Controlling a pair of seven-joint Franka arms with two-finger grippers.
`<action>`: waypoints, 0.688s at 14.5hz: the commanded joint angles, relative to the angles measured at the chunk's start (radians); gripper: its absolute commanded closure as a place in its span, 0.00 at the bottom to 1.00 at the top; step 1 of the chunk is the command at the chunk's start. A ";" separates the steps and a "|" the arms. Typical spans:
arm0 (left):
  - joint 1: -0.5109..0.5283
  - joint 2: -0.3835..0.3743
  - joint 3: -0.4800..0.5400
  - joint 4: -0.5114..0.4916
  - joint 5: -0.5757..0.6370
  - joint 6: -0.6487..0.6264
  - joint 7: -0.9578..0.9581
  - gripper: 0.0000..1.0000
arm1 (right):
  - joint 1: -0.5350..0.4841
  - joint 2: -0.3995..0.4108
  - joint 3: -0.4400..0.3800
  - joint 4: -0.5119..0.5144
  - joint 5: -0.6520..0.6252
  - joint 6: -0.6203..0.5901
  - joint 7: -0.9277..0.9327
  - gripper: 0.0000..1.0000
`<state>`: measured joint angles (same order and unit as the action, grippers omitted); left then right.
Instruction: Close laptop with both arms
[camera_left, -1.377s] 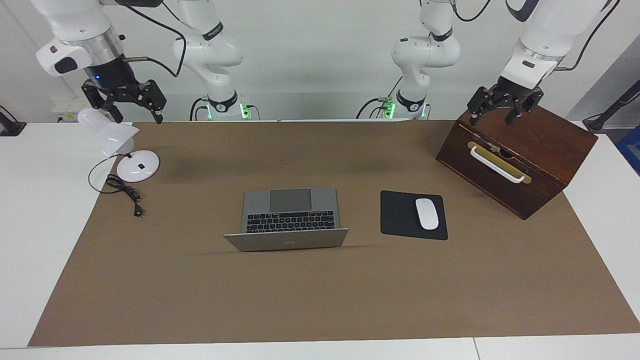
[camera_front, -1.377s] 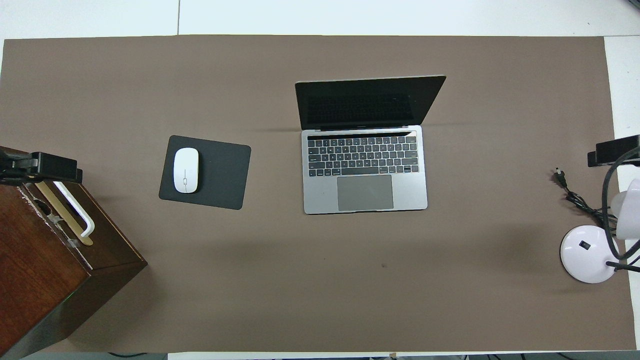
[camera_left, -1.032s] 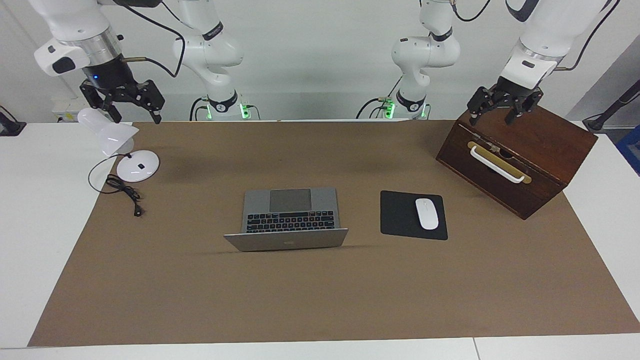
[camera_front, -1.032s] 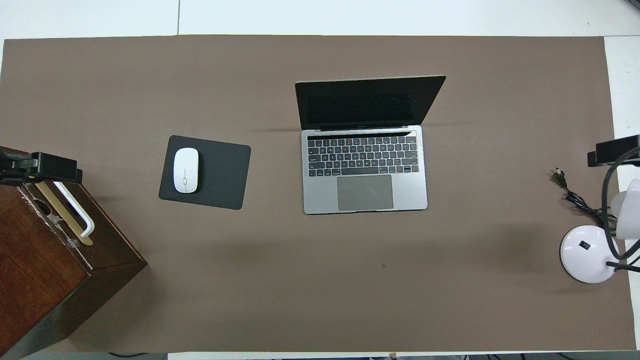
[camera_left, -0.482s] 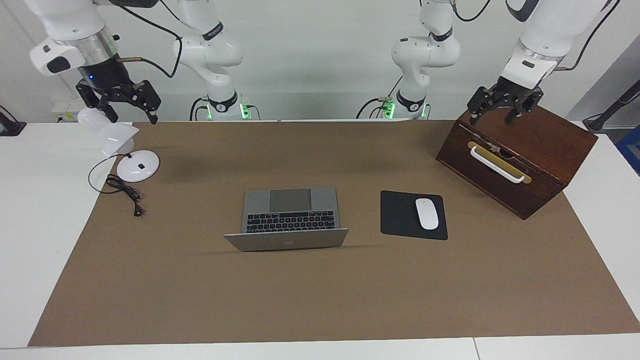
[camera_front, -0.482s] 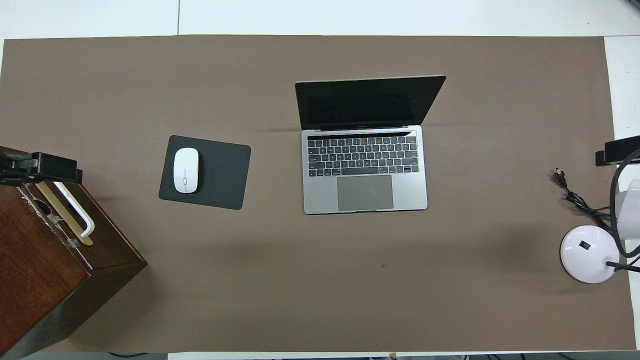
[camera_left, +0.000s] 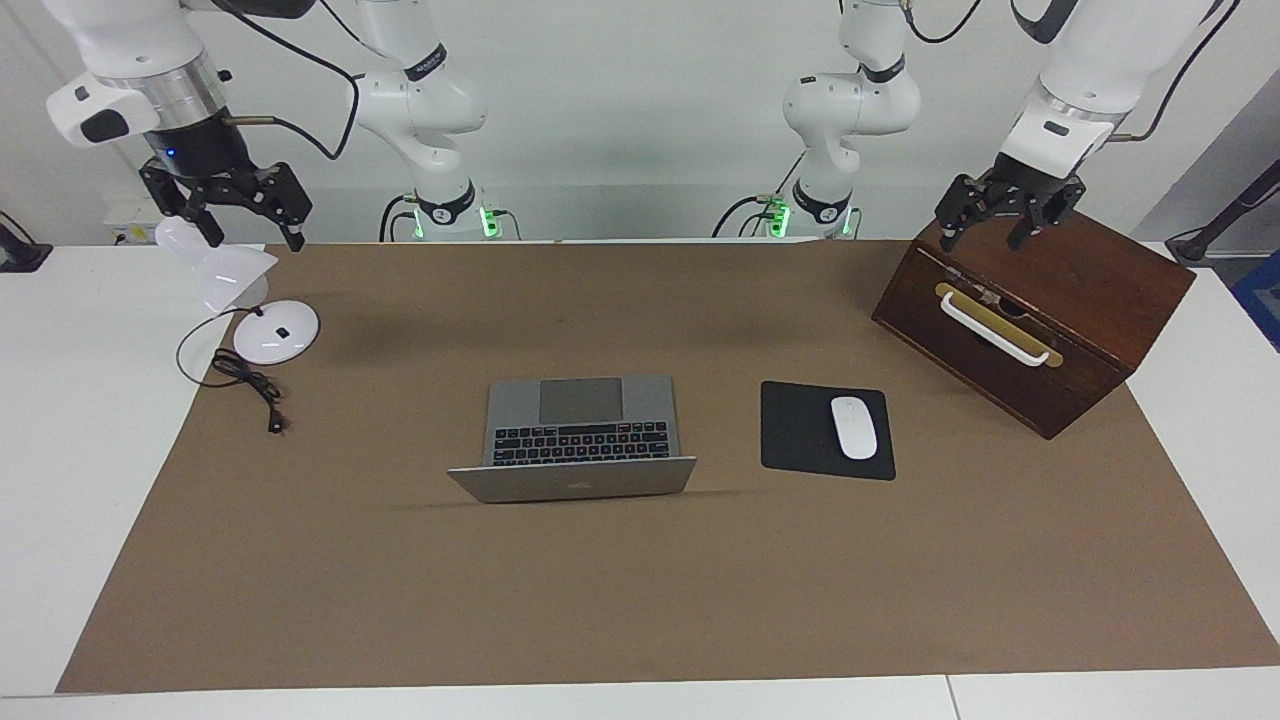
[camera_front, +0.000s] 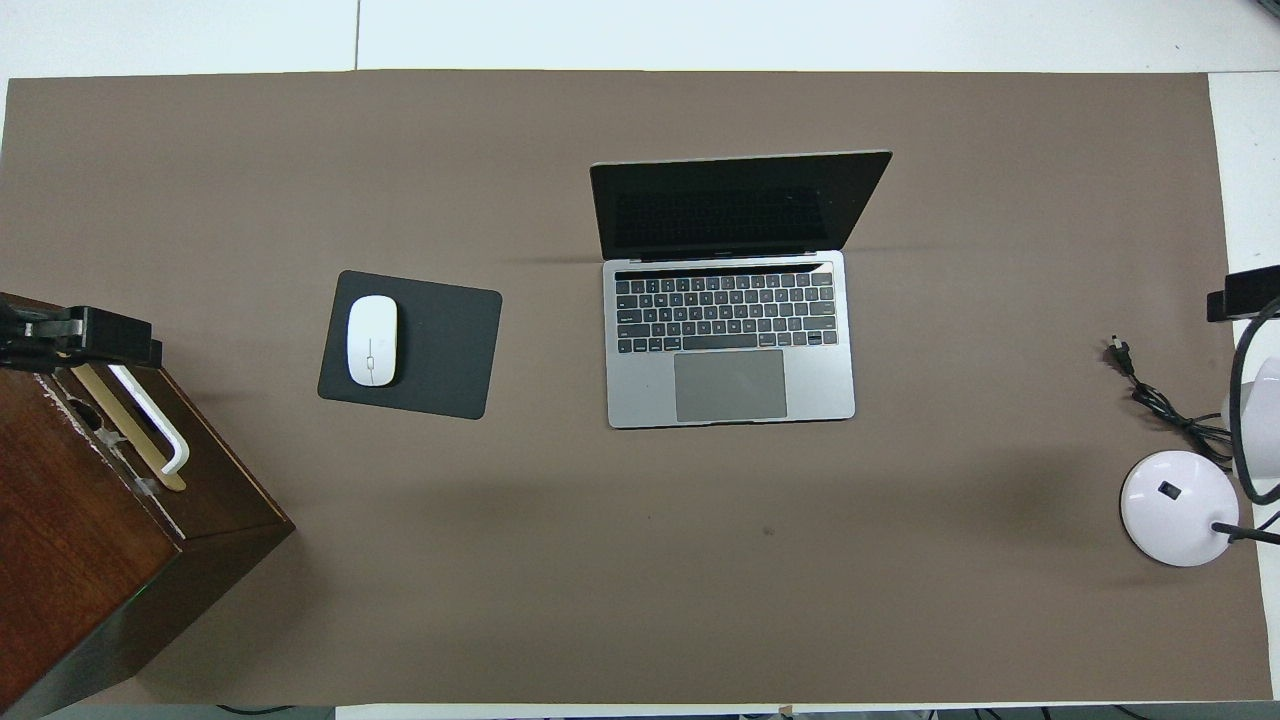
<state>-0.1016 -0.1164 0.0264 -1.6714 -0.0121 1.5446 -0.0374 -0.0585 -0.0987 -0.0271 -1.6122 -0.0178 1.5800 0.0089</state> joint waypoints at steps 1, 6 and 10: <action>-0.014 -0.028 0.009 -0.030 0.011 -0.007 -0.012 1.00 | -0.012 -0.007 0.004 -0.009 -0.004 0.021 -0.010 0.10; 0.011 -0.028 0.021 -0.025 -0.061 -0.012 -0.010 1.00 | -0.021 -0.006 0.004 -0.011 -0.002 0.031 -0.014 1.00; -0.001 -0.031 0.020 -0.033 -0.066 0.002 -0.009 1.00 | -0.029 -0.004 0.004 -0.011 -0.005 0.041 -0.014 1.00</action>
<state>-0.0977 -0.1175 0.0448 -1.6714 -0.0633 1.5350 -0.0391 -0.0719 -0.0984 -0.0284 -1.6121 -0.0179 1.5931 0.0089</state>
